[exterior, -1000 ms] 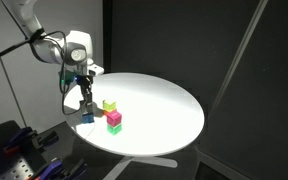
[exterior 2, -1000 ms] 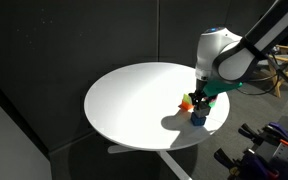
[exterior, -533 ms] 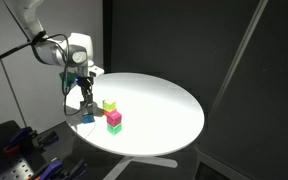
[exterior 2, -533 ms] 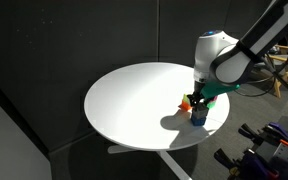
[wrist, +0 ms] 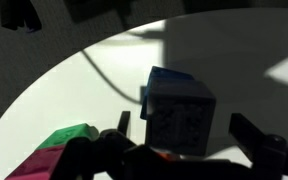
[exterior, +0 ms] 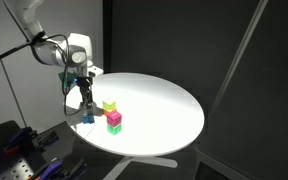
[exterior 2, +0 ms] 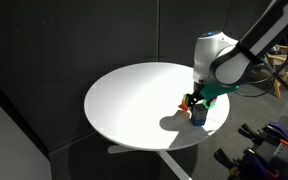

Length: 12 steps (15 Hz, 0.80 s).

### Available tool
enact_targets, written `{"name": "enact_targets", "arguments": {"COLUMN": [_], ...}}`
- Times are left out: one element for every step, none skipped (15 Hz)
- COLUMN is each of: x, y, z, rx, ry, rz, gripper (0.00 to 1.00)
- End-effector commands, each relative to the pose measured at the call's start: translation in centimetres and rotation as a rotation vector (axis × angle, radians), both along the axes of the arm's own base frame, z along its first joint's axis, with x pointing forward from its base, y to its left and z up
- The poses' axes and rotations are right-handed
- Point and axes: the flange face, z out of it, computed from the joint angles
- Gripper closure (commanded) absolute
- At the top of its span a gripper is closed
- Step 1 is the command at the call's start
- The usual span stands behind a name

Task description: Pick up the gray block and put it on the blue block

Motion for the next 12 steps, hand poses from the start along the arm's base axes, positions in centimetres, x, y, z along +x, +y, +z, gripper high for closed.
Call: {"name": "enact_targets", "arguments": {"x": [-0.2,-0.3,-0.3,-0.3,-0.3,-0.3,-0.3,-0.4,-0.6,-0.8,-1.1,-1.4], "y": [0.1,0.1,0.1,0.2,0.2,0.3,0.4,0.6,0.8,1.0,1.2,1.4], "z": [1.4,1.7,2.1,2.6,3.0,3.4,3.8,4.2,4.6,5.1,5.4,5.8], "rx": [0.006,0.008,0.009,0.012,0.012,0.016,0.02,0.025,0.03,0.037,0.045,0.05], "ry": [-0.017,-0.021,-0.028,-0.034,-0.041,-0.045,-0.046,-0.044,-0.041,-0.036,-0.027,-0.016], "rz": [0.022,0.026,0.027,0.029,0.03,0.032,0.038,0.046,0.054,0.066,0.076,0.083], "gripper": [0.0,0.0,0.0,0.0,0.0,0.0,0.0,0.0,0.0,0.0,0.0,0.0]}}
